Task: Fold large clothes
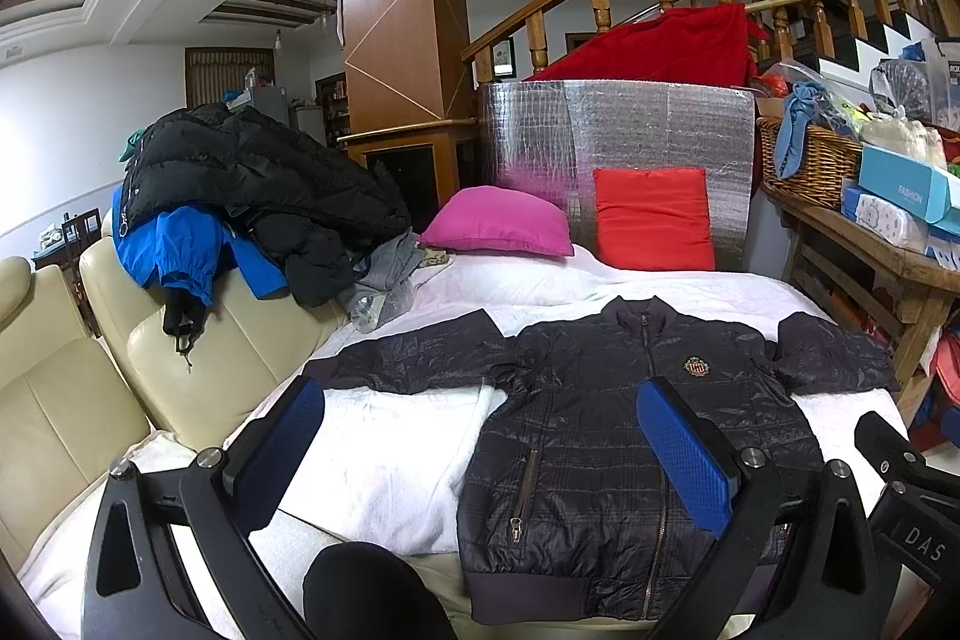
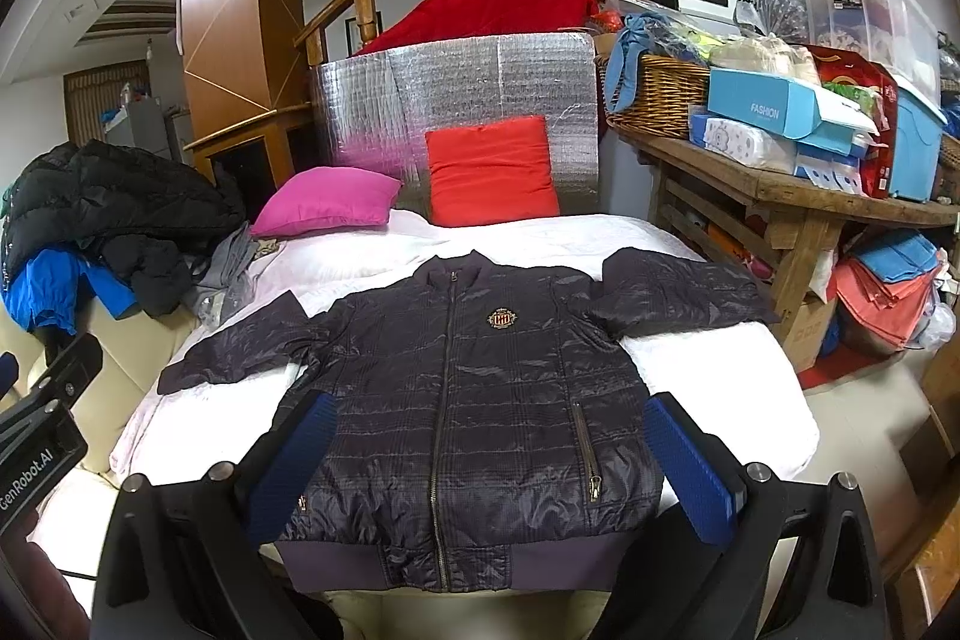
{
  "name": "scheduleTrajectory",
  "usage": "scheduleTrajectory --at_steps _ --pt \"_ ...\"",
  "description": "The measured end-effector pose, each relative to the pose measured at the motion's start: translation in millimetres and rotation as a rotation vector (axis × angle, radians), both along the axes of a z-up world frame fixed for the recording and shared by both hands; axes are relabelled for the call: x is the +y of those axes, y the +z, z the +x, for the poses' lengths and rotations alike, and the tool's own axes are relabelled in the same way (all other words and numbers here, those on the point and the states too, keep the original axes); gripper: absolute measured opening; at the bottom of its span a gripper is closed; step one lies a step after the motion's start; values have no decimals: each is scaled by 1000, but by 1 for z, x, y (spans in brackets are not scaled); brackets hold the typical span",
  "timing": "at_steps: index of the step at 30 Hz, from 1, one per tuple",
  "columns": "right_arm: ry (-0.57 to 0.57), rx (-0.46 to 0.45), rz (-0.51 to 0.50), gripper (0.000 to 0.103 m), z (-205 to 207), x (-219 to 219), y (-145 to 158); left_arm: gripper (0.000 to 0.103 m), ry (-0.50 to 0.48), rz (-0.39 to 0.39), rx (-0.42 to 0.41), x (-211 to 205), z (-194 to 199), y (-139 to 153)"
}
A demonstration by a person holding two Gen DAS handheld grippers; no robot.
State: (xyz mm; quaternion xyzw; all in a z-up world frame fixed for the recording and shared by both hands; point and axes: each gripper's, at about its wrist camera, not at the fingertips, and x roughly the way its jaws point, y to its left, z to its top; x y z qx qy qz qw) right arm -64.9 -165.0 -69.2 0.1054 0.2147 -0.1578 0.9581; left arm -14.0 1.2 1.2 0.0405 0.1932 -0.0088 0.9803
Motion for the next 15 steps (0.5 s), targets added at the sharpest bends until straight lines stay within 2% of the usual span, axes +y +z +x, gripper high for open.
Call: scheduleTrajectory --at_steps 15 --pt "1 5 -3 103 2 1 0 103 1 -2 3 3 2 -1"
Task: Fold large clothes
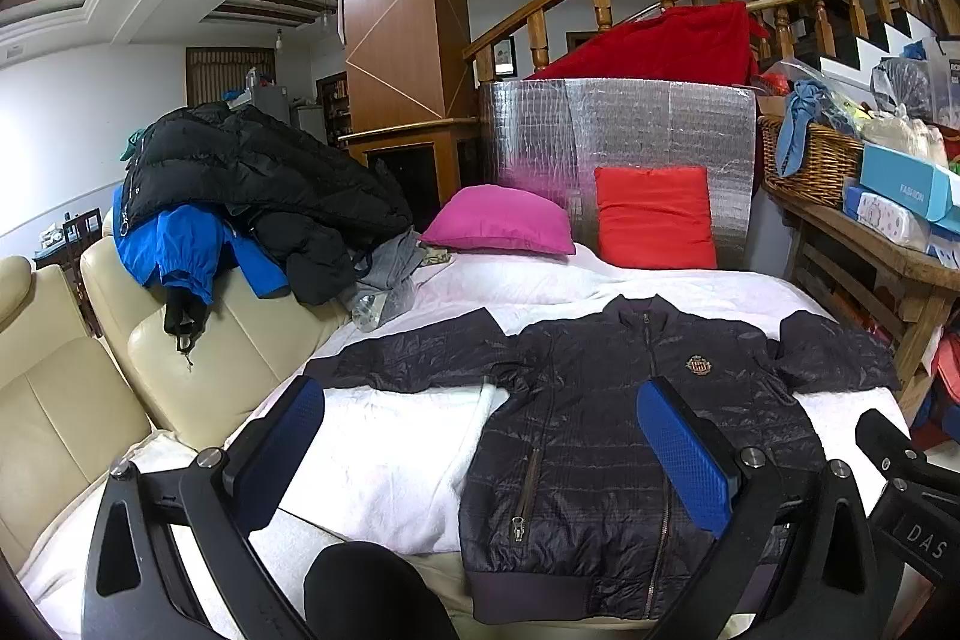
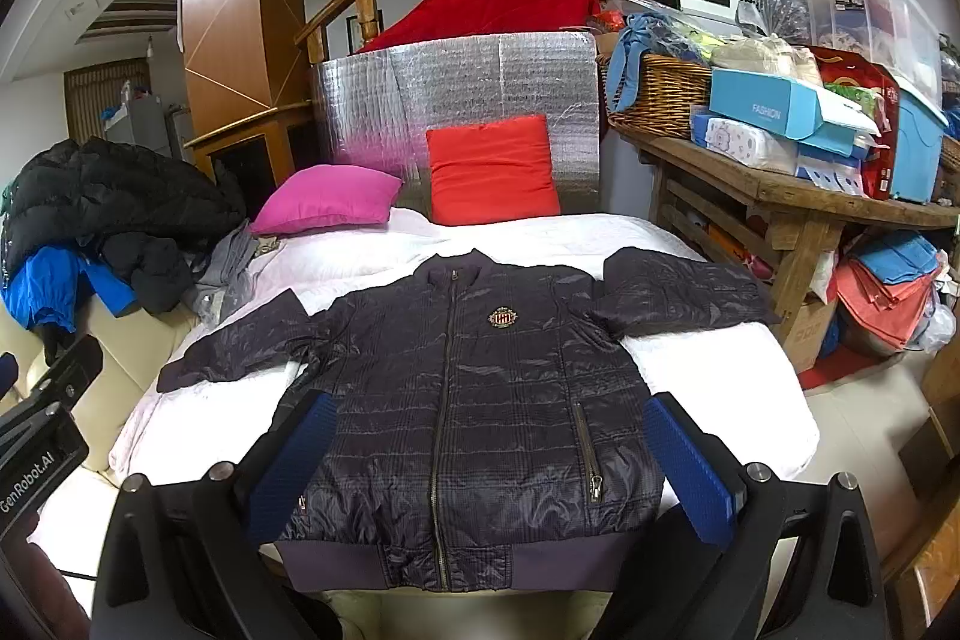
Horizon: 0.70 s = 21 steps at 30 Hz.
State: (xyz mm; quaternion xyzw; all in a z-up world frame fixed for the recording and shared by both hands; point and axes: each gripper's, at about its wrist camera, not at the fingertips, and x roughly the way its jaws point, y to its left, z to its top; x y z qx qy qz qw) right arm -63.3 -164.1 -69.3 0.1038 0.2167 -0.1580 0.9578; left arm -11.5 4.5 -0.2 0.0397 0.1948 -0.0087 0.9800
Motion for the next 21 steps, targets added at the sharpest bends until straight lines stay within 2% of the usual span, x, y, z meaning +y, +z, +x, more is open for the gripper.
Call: scheduleTrajectory --at_steps 12,21 --pt "0 13 -3 103 7 -2 -4 103 -3 -2 21 -1 9 -7" --pt "-44 37 31 103 36 -30 -14 103 -97 -24 158 -17 55 -37"
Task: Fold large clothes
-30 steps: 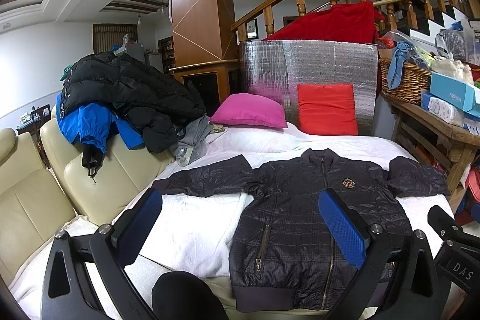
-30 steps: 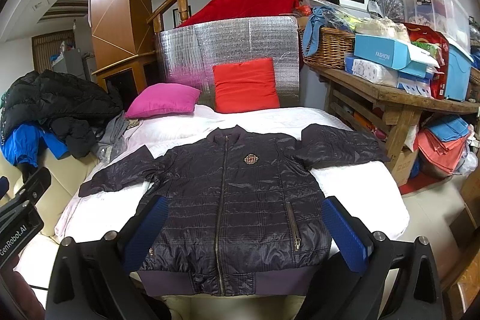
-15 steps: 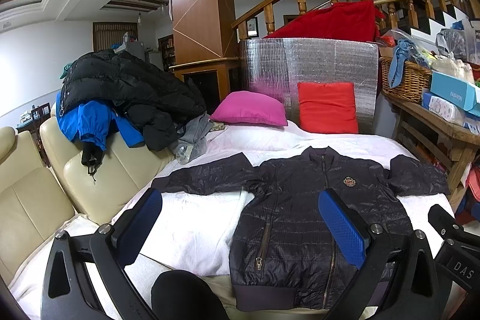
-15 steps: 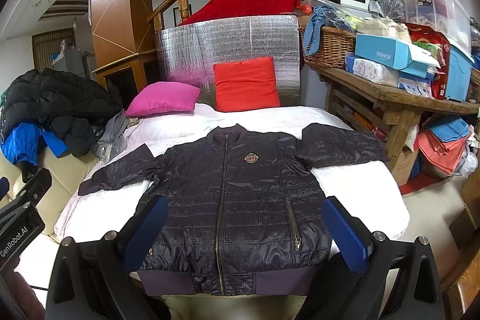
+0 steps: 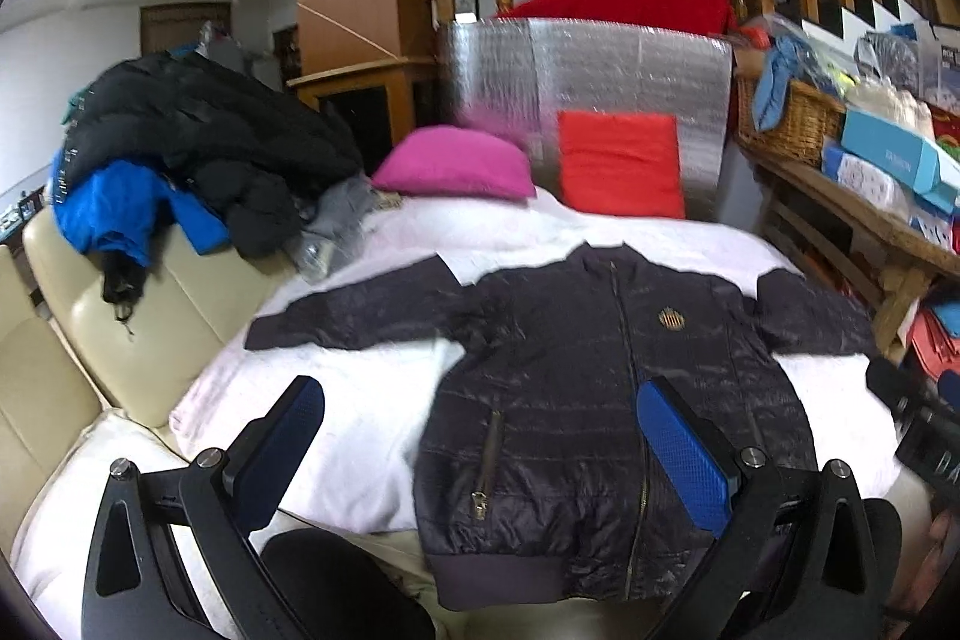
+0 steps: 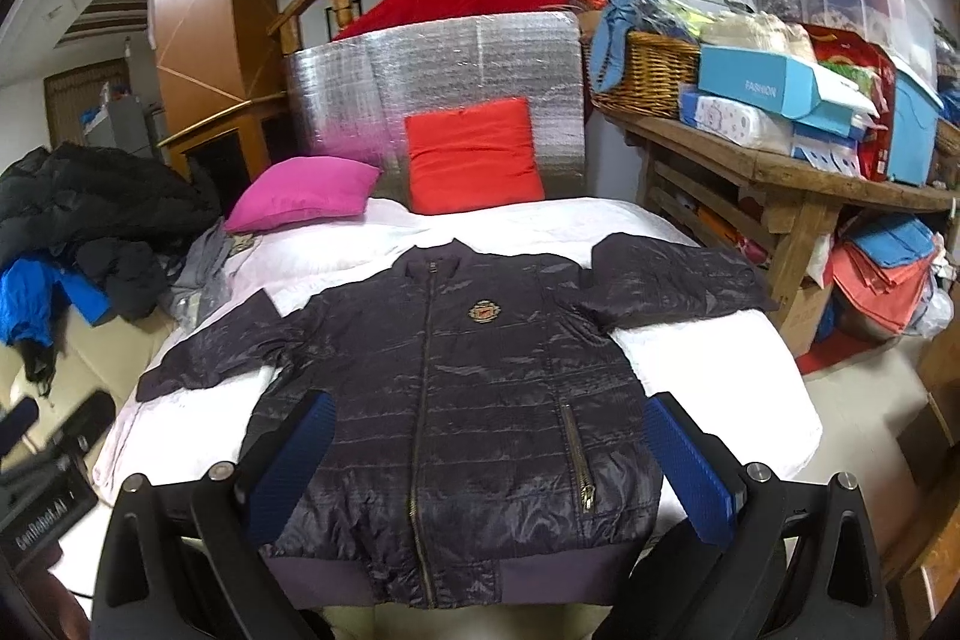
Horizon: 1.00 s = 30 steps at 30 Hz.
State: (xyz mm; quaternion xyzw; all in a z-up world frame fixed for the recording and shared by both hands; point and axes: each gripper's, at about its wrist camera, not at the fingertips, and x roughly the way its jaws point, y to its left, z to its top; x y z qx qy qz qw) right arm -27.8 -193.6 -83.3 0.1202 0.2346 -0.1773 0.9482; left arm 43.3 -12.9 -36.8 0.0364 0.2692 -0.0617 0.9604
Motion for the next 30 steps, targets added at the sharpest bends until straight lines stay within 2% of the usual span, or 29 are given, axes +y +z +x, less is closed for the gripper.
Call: scheduleTrajectory --at_steps 8,12,15,18,21,24,30 --pt "-88 28 26 103 32 -46 -12 103 -11 28 33 -26 45 -19" --pt "-123 27 70 103 60 -90 -23 103 0 63 74 -40 96 -39" --pt "-164 27 184 103 84 -150 -39 103 4 94 133 -52 144 -67" --pt "-228 -21 399 103 104 -234 -72 103 10 120 200 -66 194 -101" --pt "-293 -86 566 103 115 -295 -105 103 18 117 257 -82 238 -134" --pt "-348 -137 708 103 129 -354 -142 103 1 108 283 -103 267 -159" --pt "-420 -219 881 103 148 -428 -188 103 -63 170 315 -144 291 -200"
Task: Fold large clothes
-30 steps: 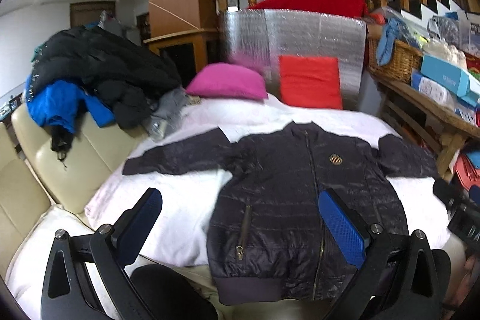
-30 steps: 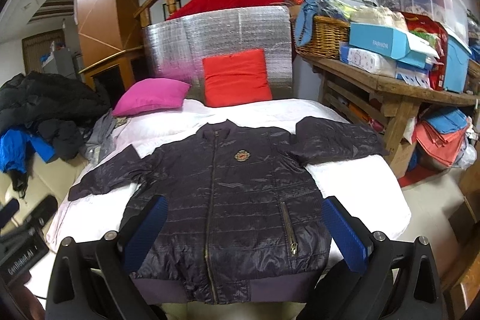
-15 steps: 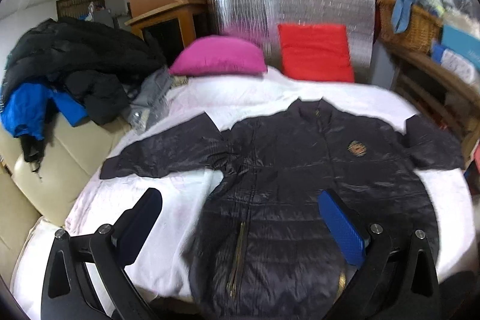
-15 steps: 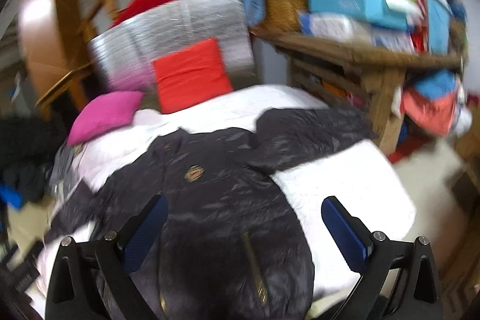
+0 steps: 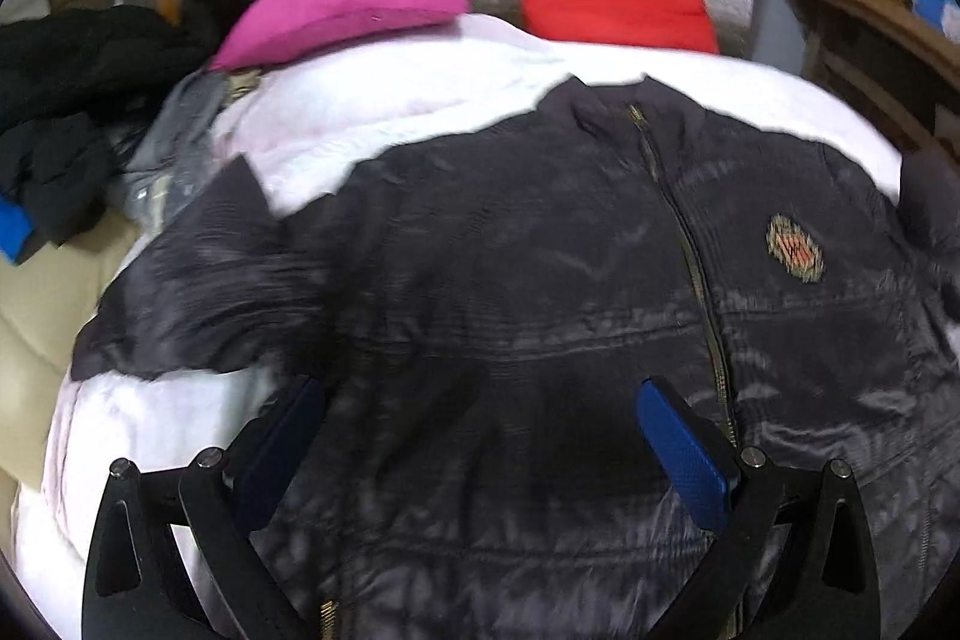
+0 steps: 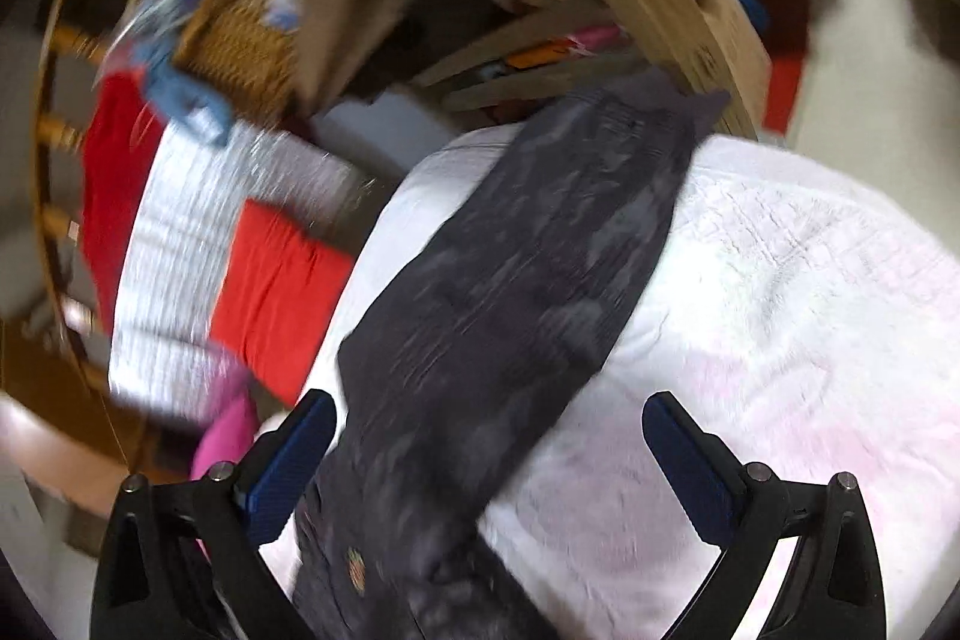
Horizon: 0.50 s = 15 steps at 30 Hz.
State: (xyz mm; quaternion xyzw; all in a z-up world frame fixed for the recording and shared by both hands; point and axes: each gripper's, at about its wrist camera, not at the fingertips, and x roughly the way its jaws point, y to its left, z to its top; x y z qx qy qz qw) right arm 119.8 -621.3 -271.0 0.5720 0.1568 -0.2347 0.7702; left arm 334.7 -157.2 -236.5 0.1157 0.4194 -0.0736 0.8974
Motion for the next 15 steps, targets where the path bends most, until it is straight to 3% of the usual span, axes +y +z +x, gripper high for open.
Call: scheduleTrajectory --at_steps 3,7,13,15 --pt "-21 -32 61 103 12 -25 -17 103 -19 20 23 -8 5 -12" --pt "-27 -50 114 103 31 -52 -36 103 -15 18 -8 -6 7 -13" --pt "-58 -65 254 101 54 -74 -74 103 -17 9 -23 -5 8 -13" --pt "-80 -64 253 100 57 -77 -77 103 -18 14 -19 -6 10 -15"
